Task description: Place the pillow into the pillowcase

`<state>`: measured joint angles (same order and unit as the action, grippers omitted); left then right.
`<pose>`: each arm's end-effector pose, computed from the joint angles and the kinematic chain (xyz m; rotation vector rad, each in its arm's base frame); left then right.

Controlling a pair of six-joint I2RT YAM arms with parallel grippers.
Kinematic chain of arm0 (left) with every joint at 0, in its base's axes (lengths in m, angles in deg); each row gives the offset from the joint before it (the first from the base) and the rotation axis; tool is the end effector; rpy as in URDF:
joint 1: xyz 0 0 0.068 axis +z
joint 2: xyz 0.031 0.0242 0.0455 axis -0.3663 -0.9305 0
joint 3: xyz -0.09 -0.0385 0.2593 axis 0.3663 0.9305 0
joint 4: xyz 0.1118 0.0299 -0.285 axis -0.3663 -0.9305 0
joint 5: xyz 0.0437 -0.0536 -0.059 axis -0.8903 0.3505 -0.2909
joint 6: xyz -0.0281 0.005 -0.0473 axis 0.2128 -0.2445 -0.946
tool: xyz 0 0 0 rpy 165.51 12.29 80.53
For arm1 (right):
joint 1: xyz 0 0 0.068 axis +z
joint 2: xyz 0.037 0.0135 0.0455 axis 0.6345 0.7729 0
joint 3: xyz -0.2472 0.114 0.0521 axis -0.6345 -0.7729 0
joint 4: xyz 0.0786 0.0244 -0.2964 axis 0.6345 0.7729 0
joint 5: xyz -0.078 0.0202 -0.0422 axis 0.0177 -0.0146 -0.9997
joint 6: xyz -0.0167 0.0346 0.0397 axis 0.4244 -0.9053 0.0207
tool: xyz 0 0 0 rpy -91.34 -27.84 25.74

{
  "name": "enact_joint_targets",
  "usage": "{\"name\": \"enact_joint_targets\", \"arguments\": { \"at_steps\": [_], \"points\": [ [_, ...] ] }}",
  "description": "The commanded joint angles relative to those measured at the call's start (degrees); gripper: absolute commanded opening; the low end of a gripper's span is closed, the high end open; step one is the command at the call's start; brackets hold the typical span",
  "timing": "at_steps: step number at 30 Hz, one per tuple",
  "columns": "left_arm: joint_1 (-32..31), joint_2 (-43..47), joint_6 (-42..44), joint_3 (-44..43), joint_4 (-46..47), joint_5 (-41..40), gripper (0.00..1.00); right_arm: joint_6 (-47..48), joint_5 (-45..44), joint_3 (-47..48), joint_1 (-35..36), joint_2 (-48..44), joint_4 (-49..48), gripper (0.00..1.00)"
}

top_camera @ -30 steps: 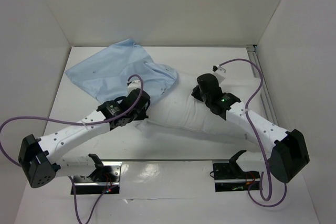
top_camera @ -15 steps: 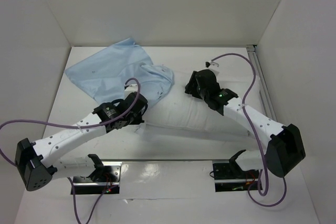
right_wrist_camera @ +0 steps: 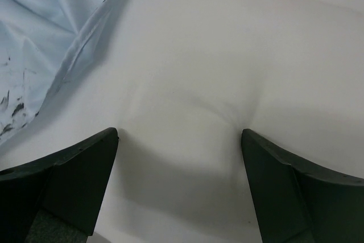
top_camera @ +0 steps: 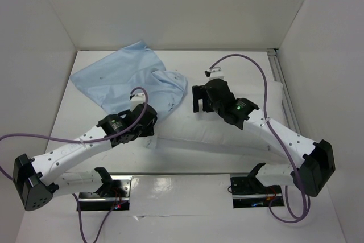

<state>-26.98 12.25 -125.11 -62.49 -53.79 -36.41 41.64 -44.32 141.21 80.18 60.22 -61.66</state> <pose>0.1869 -0.1847 0.2823 -0.2302 2.3444 -0.2300 0.2524 0.2018 0.3018 -0.1906 2.1645 0.2588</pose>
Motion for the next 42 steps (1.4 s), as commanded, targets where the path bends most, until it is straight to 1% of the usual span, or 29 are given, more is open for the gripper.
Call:
{"name": "enact_joint_targets", "arguments": {
  "at_steps": [1, 2, 3, 5, 6, 8, 9, 13, 15, 16, 19, 20, 21, 22, 23, 24, 27, 28, 31, 36, 39, 42],
  "points": [
    [-0.22, -0.12, -1.44, 0.03, -0.35, -3.38, 0.55, 4.12, 1.77, 2.79, 1.65, -1.35, 4.65, 0.96],
    [-0.22, -0.12, -1.96, 0.03, -0.35, -3.39, 0.51, 5.60, 3.00, 3.40, 2.35, -1.35, 4.67, 0.94],
    [-0.22, -0.12, -1.97, 0.03, -0.35, -3.91, 0.43, 6.40, 5.36, 3.40, 2.36, -0.82, 5.97, 0.94],
    [-0.22, -0.12, -1.97, 0.03, -0.35, -3.92, 0.35, 8.24, 6.61, 4.02, 3.06, -0.30, 7.56, 0.94],
    [-0.22, -0.12, -1.45, 0.03, -0.35, -3.31, 0.30, 8.86, 6.61, 5.15, 4.45, -0.29, 9.74, 0.99],
    [-0.22, -0.12, -1.44, 0.03, -0.35, -2.69, 0.07, 9.56, 6.61, 5.69, 5.69, 0.40, 11.86, 0.99],
    [-0.22, -0.73, -1.44, 0.03, -0.35, -2.69, 0.00, 10.26, 6.61, 6.38, 7.09, 0.93, 12.92, 0.99],
    [-0.22, -0.22, -1.44, 0.56, -0.35, -2.07, 0.00, 10.80, 6.61, 6.92, 10.53, 4.00, 11.70, 0.99],
    [-0.22, 0.40, -1.44, 0.56, -0.35, -2.07, 0.00, 10.80, 7.40, 6.92, 11.14, 7.78, 10.12, 0.99],
    [-0.22, 0.93, -1.44, 0.56, -0.35, -1.29, 0.00, 10.80, 9.32, 6.92, 11.15, 9.10, 8.20, 0.99],
    [-0.22, 1.55, -1.44, 0.03, -0.35, 0.03, 0.00, 9.13, 9.95, 6.30, 11.15, 14.20, 3.46, 0.99],
    [-0.22, 1.55, -0.92, -0.66, -0.35, 0.04, 0.00, 8.17, 9.95, 6.30, 11.15, 16.73, 2.83, 0.89],
    [-0.22, 2.24, -0.91, -0.67, -0.35, 0.04, 0.00, 7.12, 9.95, 8.22, 9.58, 17.89, 2.21, 0.73],
    [-0.22, 2.25, -0.30, -0.67, 0.17, 0.82, 0.00, 5.98, 9.78, 9.63, 8.61, 18.86, 2.20, 0.42],
    [-0.22, 2.25, -0.30, -1.45, 0.18, 1.61, 0.00, 4.31, 8.91, 11.03, 7.55, 19.56, 2.20, 0.17],
    [-0.22, 2.25, 0.40, -2.33, 0.18, 1.62, 0.00, 1.07, 7.85, 13.57, 5.02, 20.09, 2.90, 0.00],
    [-0.22, 2.86, 2.07, -3.74, 0.18, 3.20, 0.00, -2.20, 6.79, 14.91, 1.23, 17.91, 0.89, 0.00],
    [-0.22, 3.47, 3.29, -3.75, 0.18, 3.20, 0.00, -2.21, 7.83, 14.92, -0.96, 17.21, -0.85, 0.00],
    [-0.22, 4.53, 6.98, -5.67, -1.48, 3.20, 0.00, -2.74, 10.90, 16.40, -4.22, 15.45, -2.10, 0.00],
    [-0.22, 3.49, 9.72, -8.84, -3.60, 3.12, 0.00, -2.74, 13.37, 17.90, -5.82, 14.22, -2.62, 0.00],
    [-0.22, 2.08, 11.91, -8.84, -3.60, 3.73, 0.00, -3.96, 15.31, 17.90, -8.44, 13.68, -3.15, 0.00],
    [-0.22, 0.68, 12.71, -8.84, -4.13, 3.73, 0.00, -3.45, 15.93, 18.52, -9.24, 13.07, -3.16, 0.00]
  ]
}}
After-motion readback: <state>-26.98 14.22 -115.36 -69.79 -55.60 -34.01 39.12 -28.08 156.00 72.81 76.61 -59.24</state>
